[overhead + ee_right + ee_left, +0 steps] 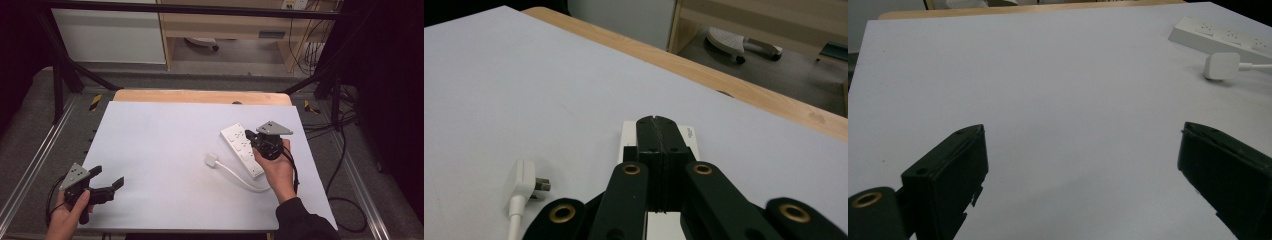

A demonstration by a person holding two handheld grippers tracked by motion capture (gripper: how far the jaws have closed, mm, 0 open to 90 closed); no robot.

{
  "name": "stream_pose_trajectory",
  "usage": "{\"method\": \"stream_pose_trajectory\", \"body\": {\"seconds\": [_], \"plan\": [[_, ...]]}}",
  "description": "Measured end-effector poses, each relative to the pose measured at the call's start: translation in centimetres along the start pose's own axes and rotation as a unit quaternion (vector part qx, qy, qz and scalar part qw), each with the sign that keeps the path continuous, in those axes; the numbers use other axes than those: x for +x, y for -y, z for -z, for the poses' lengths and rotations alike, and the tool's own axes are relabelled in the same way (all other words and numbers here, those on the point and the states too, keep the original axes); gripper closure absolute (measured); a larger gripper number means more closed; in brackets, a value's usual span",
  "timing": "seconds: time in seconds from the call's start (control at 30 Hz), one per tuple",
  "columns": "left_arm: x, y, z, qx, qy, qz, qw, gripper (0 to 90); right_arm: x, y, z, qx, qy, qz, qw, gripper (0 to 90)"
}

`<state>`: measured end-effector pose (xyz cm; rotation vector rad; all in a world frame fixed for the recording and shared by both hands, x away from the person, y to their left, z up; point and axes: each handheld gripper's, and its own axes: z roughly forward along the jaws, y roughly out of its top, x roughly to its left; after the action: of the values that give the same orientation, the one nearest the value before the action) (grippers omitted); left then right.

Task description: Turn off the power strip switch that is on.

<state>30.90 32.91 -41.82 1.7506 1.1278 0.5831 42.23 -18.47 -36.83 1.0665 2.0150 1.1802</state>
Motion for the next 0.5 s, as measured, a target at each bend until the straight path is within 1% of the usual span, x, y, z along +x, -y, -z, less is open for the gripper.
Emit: {"method": "stream_pose_trajectory", "body": {"seconds": [0.2,0.5], "plan": [[0.0,0.0,0.0,0.000,0.000,0.000,1.0000,5.8,-0.1,0.8,-0.5,0.017,-0.003,-0.002,0.9999,90.0],[0.0,0.0,0.0,0.001,0.000,-0.001,1.0000,5.8,-0.2,1.6,-0.7,0.031,-0.004,-0.004,0.9995,90.0]]}}
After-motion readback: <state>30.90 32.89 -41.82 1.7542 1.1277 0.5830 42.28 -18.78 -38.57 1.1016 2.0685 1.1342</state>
